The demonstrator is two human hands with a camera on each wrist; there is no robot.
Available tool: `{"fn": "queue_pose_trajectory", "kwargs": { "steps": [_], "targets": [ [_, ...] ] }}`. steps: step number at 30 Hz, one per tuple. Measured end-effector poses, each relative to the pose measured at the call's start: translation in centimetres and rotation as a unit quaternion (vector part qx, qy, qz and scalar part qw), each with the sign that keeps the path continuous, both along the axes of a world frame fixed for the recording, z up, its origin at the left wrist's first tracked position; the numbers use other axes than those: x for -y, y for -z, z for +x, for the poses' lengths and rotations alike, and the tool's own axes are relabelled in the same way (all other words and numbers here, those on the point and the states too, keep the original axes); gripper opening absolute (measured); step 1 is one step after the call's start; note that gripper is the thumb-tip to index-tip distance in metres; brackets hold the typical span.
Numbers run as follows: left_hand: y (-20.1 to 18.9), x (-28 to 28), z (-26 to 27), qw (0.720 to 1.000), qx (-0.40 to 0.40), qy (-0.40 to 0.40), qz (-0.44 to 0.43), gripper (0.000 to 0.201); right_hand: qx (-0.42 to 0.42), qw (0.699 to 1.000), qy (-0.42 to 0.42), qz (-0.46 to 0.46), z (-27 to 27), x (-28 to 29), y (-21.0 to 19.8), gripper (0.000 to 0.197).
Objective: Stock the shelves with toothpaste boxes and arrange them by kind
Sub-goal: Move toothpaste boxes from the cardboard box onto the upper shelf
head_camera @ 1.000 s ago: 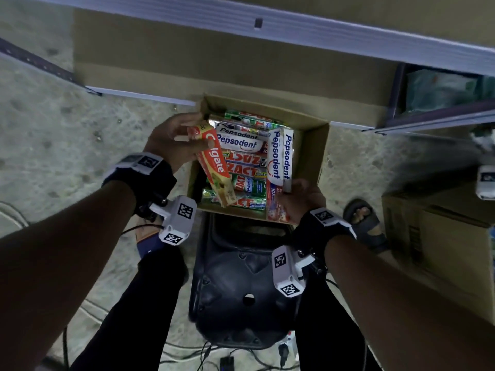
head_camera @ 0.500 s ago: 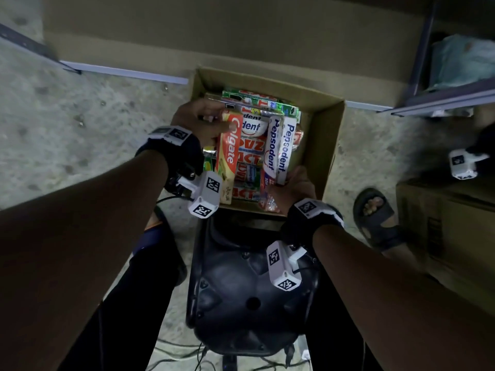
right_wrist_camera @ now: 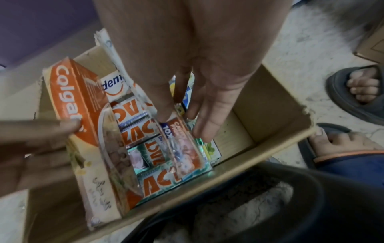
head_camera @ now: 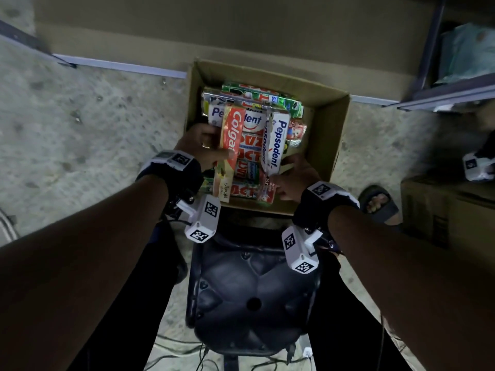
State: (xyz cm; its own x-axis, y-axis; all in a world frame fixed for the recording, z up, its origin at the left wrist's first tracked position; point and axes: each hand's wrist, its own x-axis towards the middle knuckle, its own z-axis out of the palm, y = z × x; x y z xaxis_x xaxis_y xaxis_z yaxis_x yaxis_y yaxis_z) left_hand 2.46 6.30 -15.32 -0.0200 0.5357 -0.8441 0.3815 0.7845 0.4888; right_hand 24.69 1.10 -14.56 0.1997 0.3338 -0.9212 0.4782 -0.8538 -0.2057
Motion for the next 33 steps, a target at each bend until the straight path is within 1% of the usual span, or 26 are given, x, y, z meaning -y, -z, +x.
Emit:
{"fn": "queue_pose_trajectory", "kwargs": {
  "steps": [2, 5, 7, 11, 14, 18, 21, 23, 25, 27, 29, 31, 33],
  "targets": [
    [0.2, 0.6, -0.4, 1.0, 0.0, 0.004, -0.028, 0.069, -0.006, 1.0, -0.015, -0.001, 0.3, -0.6, -0.3, 0.047],
    [0.3, 1.3, -0.7, 0.997, 0.017, 0.034, -0.07, 0.077, -0.02, 0.999, -0.041, 0.002, 0.4, -1.3, -0.5, 0.057],
    [0.5, 1.7, -0.7, 0.996, 0.023, 0.04, -0.076, 0.074, -0.04, 0.998, -0.041, 0.003, 0.4, -1.4, -0.5, 0.059],
    [0.6, 2.6, -0.8, 0.995, 0.042, -0.015, -0.093, 0.061, -0.05, 0.998, -0.031, 0.005, 0.2, -1.5, -0.2, 0.057],
    [0.4, 2.8, -0.8, 0.993, 0.046, -0.033, -0.103, 0.063, -0.057, 0.998, -0.002, -0.003, 0.1, -1.6, 0.2, 0.051],
    [-0.1, 2.8, -0.9, 0.991, 0.05, -0.053, -0.109, 0.066, -0.048, 0.999, -0.019, -0.002, 0.0, -2.0, -0.2, 0.058],
    [-1.0, 2.8, -0.8, 0.988, 0.066, -0.078, -0.119, 0.062, -0.052, 0.999, 0.004, -0.01, 0.0, -2.2, -1.1, 0.054],
    [-2.0, 3.0, -0.9, 0.985, 0.078, -0.09, -0.124, 0.056, -0.06, 0.998, 0.024, -0.016, 0.1, -2.1, -2.2, 0.048],
    [-3.4, 3.2, -1.0, 0.985, 0.083, -0.096, -0.118, 0.047, -0.067, 0.997, 0.041, -0.013, 0.1, -2.0, -3.8, 0.044],
    [-5.0, 3.6, -1.1, 0.985, 0.086, -0.094, -0.112, 0.04, -0.07, 0.996, 0.053, -0.012, 0.1, -1.7, -5.6, 0.049],
    [-6.9, 4.0, -1.1, 0.987, 0.086, -0.087, -0.106, 0.044, -0.067, 0.996, 0.058, -0.007, 0.2, -1.4, -7.9, 0.055],
    [-9.1, 4.5, -1.1, 0.988, 0.086, -0.079, -0.097, 0.054, -0.068, 0.996, 0.057, 0.004, 0.4, -1.1, -10.3, 0.058],
    [-11.5, 5.1, -1.2, 0.988, 0.094, -0.081, -0.088, 0.056, -0.073, 0.995, 0.063, 0.008, 0.6, -0.7, -12.8, 0.06]
  ]
}}
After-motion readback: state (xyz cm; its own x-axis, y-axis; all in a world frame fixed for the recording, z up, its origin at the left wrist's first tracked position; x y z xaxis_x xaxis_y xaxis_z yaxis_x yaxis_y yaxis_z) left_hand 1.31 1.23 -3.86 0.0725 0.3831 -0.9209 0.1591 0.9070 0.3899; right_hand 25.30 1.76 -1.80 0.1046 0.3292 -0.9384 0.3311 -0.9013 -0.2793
